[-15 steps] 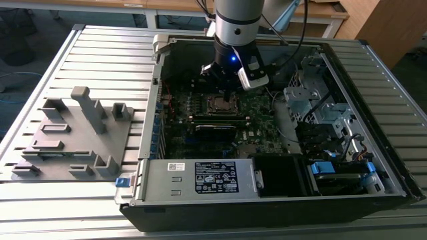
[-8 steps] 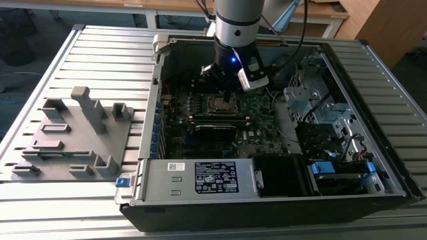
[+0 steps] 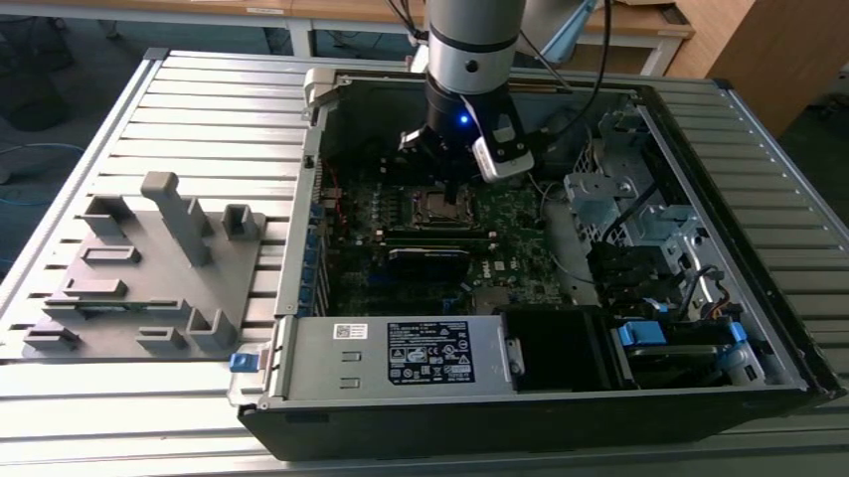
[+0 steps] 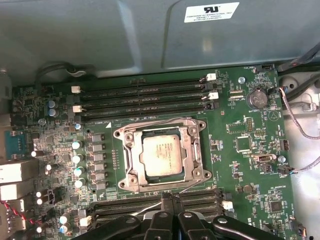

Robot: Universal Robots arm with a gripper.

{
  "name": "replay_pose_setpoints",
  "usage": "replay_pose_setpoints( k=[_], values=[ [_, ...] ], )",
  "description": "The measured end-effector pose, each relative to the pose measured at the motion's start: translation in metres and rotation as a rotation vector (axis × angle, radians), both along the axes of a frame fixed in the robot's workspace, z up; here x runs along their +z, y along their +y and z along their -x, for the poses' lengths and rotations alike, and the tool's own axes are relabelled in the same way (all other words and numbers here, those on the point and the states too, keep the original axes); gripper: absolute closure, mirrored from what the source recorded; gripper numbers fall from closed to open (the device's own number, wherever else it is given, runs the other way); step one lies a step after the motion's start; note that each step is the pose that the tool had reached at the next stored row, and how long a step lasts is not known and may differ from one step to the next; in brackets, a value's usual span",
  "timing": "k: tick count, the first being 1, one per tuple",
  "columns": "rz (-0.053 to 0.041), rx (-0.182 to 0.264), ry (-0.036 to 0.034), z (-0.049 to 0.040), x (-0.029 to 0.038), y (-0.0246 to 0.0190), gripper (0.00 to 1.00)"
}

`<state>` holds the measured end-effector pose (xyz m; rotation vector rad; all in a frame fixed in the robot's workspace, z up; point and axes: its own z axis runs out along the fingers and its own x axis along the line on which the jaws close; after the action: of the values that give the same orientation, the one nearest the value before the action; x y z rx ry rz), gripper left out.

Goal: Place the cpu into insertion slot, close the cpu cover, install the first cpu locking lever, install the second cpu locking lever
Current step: 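Install the second cpu locking lever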

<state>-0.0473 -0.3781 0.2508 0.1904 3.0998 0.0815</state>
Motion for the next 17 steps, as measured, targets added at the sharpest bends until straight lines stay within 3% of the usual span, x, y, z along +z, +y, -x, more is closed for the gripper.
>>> replay_pose_setpoints(
  k=[17],
  values=[
    [0.0004, 0.0, 0.0002, 0.0019, -0.005, -0.0006, 0.9]
  ],
)
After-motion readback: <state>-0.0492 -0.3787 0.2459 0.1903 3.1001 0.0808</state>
